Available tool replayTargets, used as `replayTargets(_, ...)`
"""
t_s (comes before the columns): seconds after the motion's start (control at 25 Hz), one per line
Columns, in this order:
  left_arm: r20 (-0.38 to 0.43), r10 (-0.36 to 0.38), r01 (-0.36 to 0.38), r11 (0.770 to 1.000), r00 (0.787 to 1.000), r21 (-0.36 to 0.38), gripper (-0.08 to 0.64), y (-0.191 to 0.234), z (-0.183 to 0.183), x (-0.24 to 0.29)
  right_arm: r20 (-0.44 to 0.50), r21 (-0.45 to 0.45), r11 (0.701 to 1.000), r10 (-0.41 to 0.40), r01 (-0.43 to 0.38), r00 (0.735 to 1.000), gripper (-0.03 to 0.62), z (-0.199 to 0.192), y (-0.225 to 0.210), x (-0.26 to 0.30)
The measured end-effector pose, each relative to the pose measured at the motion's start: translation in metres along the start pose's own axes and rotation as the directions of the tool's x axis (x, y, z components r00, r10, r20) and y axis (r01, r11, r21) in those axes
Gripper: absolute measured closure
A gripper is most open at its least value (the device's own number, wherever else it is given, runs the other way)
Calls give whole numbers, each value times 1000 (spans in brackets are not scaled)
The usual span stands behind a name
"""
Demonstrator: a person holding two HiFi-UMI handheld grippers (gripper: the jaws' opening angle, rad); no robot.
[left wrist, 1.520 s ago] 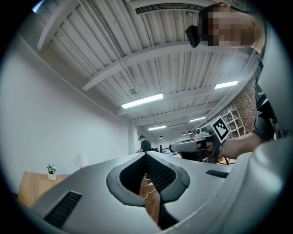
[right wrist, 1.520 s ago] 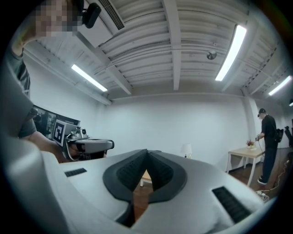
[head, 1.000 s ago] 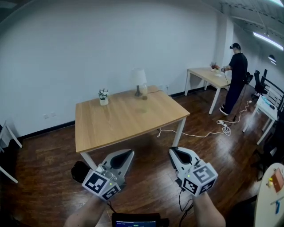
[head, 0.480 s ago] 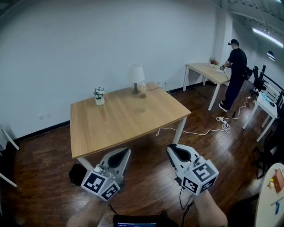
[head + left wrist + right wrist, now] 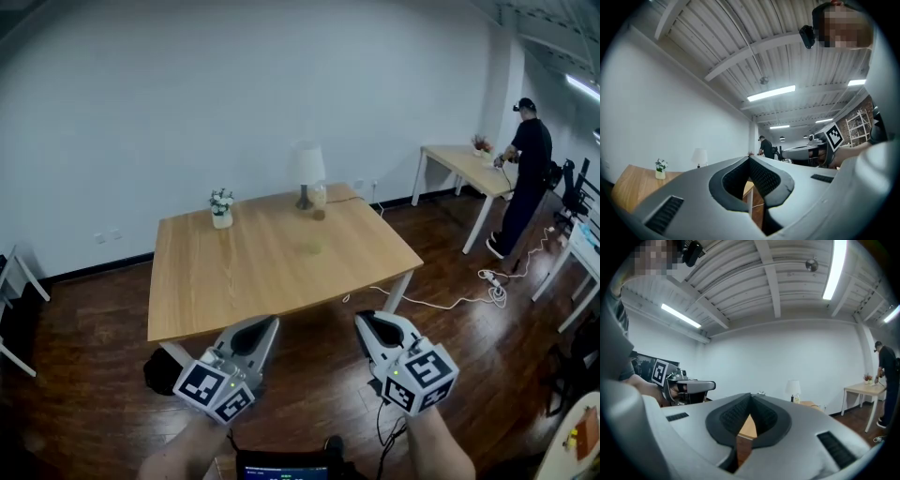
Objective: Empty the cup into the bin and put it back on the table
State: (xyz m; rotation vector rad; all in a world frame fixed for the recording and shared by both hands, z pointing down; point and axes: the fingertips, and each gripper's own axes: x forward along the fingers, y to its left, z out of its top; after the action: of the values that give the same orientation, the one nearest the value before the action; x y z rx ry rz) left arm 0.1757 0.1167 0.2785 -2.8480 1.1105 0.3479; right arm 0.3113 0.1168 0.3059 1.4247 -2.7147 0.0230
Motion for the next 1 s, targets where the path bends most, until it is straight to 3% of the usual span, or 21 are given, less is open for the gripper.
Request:
replayTargets(0.48,-6,85,-85,995,996,46,560,22,-21,109,7,25,995,94,-94,996,589,-2,-110,49)
replayTargets(1.0,12,136,-137,989,991,60,560,46,-34,170,27,19,987,158,-159,987,589,-2,-173,84)
